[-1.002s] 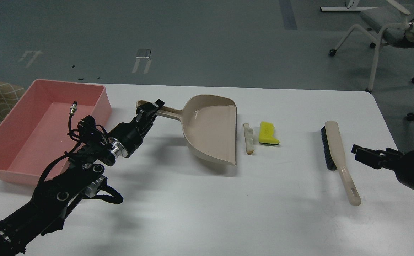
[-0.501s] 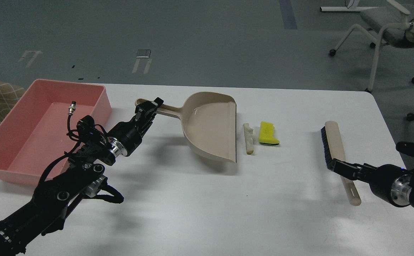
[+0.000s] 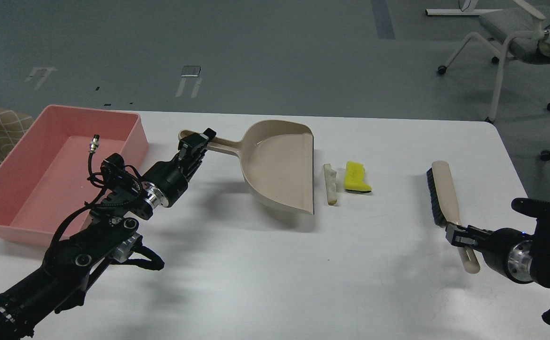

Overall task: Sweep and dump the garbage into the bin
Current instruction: 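Reach the right gripper to the wooden brush handle and grasp it, then sweep the yellow sponge and white scrap into the dustpan with the brush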

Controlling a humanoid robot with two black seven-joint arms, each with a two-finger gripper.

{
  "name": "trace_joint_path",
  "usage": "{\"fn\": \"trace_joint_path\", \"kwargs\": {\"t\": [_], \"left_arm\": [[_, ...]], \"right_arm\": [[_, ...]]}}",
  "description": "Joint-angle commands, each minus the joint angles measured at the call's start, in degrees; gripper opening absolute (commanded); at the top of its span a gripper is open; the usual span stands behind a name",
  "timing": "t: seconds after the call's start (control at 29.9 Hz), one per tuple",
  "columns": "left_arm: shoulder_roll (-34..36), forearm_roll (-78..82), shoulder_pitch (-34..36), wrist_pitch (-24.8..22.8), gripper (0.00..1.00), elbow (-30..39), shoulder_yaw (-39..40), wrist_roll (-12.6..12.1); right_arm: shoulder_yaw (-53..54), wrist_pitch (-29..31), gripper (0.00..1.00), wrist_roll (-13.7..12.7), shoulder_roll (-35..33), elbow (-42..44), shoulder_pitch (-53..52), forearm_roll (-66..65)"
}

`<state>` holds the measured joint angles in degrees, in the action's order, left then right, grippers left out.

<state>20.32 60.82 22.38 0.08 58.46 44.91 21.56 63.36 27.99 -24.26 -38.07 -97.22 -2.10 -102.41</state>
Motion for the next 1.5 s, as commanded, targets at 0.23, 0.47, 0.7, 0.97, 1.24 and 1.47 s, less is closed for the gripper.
{"fn": "trace_joint_path", "kwargs": {"t": [0.23, 0.47, 0.7, 0.97, 1.24, 1.47], "left_arm": [[0.0, -0.1, -0.7, 0.0, 0.00, 0.0, 0.0, 0.0], [-0.1, 0.1, -1.1, 1.1, 0.00, -0.2, -0.7, -0.1], [-0.5, 0.1, -1.1, 1.5, 0.00, -1.9, -1.1, 0.0], [-1.4, 0.1, -1.1, 1.5, 0.00, -1.9, -1.2, -0.1], [-1.4, 0.0, -1.1, 1.6, 0.00, -2.1, -2.3, 0.7], [-1.5, -0.3, -1.0, 1.6, 0.00, -2.1, -2.2, 0.8]], "right_arm": [[-0.4, 0.0, 0.00, 0.4, 0.5, 0.0, -0.1, 0.3], [-0.7, 0.0, 0.00, 0.7, 3.1, -0.2, -1.8, 0.6], [-7.3, 0.0, 0.00, 0.5, 6.0, 0.2, -6.9, 0.6], [-12.6, 0.0, 0.00, 0.4, 11.6, 3.5, -12.4, 0.6], [-20.2, 0.0, 0.00, 0.3, 17.6, 7.7, -21.3, 0.6], [-23.1, 0.0, 0.00, 0.1, 24.6, 11.2, -25.8, 0.7]]}}
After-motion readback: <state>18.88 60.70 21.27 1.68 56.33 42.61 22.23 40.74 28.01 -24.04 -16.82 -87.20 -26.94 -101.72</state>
